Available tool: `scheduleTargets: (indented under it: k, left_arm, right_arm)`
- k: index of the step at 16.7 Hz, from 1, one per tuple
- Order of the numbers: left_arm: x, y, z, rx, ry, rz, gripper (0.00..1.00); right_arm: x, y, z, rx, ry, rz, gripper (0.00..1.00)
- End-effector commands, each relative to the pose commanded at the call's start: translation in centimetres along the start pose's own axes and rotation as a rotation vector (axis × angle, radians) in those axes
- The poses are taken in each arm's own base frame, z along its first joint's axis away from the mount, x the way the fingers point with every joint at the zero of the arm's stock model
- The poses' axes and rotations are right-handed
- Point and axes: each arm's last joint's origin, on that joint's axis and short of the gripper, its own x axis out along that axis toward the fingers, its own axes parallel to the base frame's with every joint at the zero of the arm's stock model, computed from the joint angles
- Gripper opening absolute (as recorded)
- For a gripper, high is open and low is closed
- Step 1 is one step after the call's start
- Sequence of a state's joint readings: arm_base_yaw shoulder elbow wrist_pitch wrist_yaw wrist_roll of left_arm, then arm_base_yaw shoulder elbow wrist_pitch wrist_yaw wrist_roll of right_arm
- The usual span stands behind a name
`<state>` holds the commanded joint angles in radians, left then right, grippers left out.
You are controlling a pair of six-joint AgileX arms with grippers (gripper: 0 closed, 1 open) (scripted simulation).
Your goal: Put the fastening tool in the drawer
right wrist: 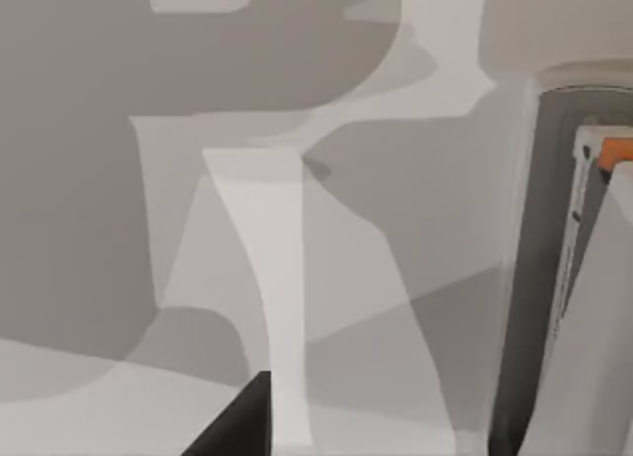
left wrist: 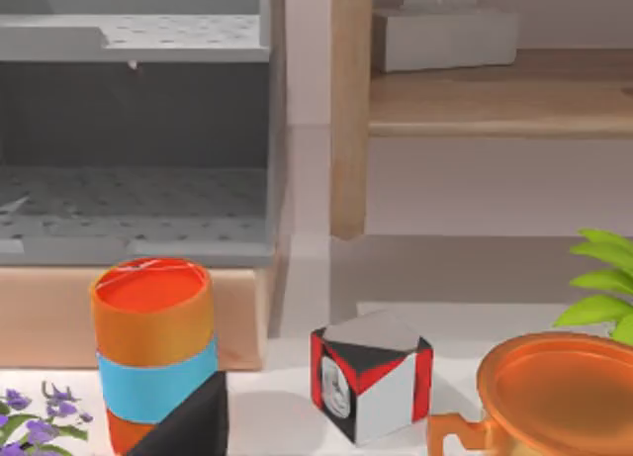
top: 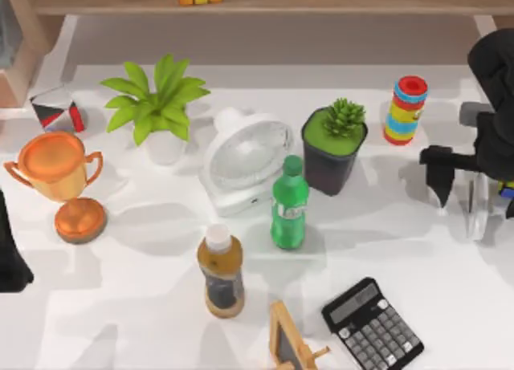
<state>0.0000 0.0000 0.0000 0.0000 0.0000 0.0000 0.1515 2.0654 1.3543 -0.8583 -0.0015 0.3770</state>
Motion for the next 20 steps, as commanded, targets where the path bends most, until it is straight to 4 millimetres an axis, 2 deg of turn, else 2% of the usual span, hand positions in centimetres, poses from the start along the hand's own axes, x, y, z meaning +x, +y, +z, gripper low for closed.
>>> scheduleTargets:
  k: [9,20]
  left_arm:
    - [0.00,0.00,0.00,0.000,0.000,0.000,1.00]
    - [0.00,0.00,0.00,0.000,0.000,0.000,1.00]
  right_arm:
    - [0.00,0.00,0.00,0.000,0.000,0.000,0.02]
    - [-0.17,0.09,-0.44,0.001,0.005,-0.005,0.00]
